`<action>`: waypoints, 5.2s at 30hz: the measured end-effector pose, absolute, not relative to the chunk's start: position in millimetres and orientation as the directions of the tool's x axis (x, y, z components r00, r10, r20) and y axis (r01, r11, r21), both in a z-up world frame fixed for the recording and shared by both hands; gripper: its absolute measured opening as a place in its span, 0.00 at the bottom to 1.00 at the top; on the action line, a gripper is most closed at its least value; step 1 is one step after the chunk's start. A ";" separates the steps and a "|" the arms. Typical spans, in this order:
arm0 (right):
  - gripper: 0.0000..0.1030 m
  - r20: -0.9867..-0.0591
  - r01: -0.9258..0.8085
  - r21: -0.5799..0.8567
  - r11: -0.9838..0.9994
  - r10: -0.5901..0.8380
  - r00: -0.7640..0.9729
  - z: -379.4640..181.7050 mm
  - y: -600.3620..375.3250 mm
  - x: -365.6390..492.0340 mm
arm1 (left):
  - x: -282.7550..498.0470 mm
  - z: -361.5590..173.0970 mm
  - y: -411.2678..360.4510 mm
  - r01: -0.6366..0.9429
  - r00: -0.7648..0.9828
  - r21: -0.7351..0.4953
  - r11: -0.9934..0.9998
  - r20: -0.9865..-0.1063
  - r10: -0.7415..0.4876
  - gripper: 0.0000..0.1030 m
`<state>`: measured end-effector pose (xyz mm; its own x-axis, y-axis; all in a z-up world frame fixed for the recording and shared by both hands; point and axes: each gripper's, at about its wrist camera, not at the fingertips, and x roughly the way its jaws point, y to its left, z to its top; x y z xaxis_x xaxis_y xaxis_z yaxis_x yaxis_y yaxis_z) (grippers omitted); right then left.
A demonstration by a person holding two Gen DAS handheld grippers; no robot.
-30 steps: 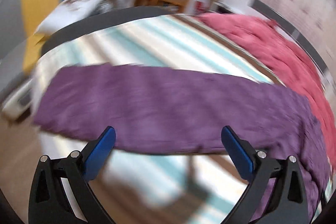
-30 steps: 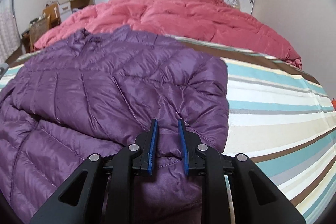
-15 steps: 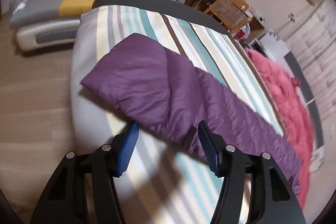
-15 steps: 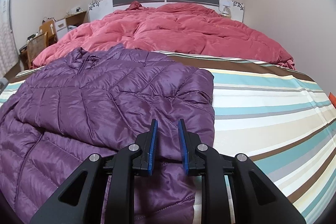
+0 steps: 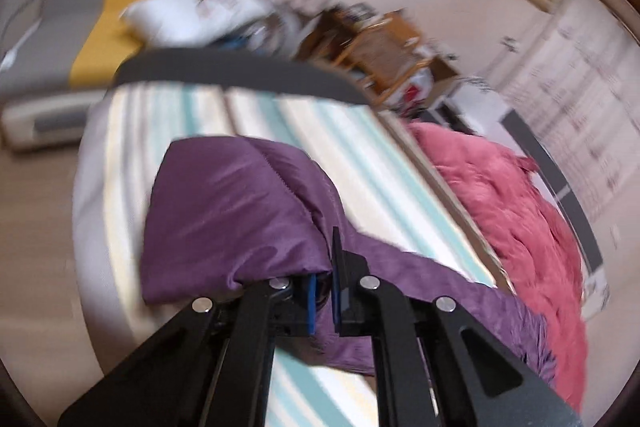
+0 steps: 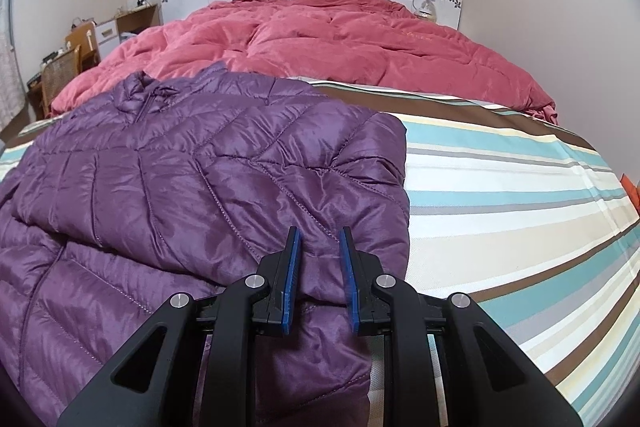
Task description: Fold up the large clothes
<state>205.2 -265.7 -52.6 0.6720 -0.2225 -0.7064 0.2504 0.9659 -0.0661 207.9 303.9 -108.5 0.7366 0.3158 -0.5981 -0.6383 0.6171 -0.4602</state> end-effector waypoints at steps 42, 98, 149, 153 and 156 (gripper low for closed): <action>0.19 -0.693 0.272 -0.028 0.962 -0.215 0.688 -50.9 -270.6 200.3 | 276.3 -51.7 -105.9 0.170 0.847 0.246 0.954 -0.531 -0.014 0.05; 0.19 -0.649 0.029 0.127 0.991 0.061 0.758 -0.6 -217.1 222.1 | 298.3 -73.4 64.0 -0.016 0.716 0.034 0.999 -0.697 0.035 0.69; 0.20 -0.787 0.128 -0.028 0.991 -0.101 0.609 -74.3 -286.2 404.7 | 494.0 -118.7 22.8 0.020 0.638 0.123 0.992 -0.766 0.082 0.69; 0.31 -0.810 0.100 -0.005 0.995 -0.063 0.583 -66.8 -289.7 409.9 | 496.9 -108.2 22.8 0.010 0.621 0.179 0.984 -0.772 0.134 0.79; 0.60 -0.776 0.088 0.088 0.992 0.013 0.630 -35.6 -288.0 385.4 | 473.6 -79.1 21.3 0.014 0.693 0.195 0.981 -0.709 0.131 0.88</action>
<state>385.4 -288.0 -35.6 0.6301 0.0126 -0.7764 0.0882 0.9922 0.0877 473.6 21.3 -79.1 0.6931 0.1312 -0.7088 0.0135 0.9808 0.1948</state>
